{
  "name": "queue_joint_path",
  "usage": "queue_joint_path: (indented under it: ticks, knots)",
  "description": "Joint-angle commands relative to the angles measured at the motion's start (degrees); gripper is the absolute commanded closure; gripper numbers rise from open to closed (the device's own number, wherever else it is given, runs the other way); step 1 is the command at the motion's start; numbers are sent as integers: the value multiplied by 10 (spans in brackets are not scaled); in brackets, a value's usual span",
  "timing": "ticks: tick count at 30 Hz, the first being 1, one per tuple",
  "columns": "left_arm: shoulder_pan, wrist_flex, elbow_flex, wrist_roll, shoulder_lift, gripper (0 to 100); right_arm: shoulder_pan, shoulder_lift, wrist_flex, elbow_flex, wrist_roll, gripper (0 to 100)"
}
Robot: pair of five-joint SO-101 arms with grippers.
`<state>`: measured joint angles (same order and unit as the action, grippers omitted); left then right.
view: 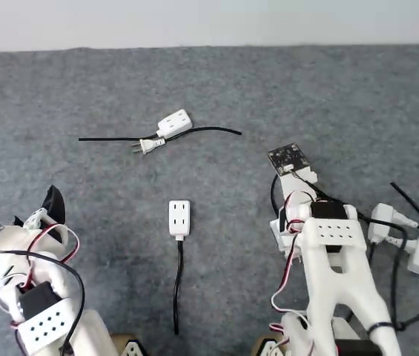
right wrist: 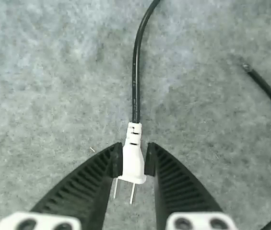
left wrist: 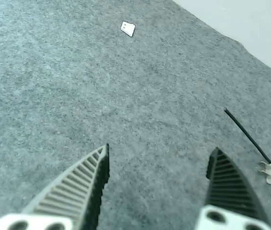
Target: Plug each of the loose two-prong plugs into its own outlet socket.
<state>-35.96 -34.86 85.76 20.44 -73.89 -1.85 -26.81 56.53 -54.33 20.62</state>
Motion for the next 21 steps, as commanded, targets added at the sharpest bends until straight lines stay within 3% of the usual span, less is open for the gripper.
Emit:
queue_joint_path:
  ticks: [1, 10, 21]
  knots:
    - [3, 16, -20, -5, -7, 691, -7, 30, -36, 8, 26, 898]
    - [3, 16, -20, -5, -7, 691, -4, 183, -37, 66, 93, 954]
    - [3, 16, -20, -5, -7, 691, 5, 249, 6, 133, 164, 915]
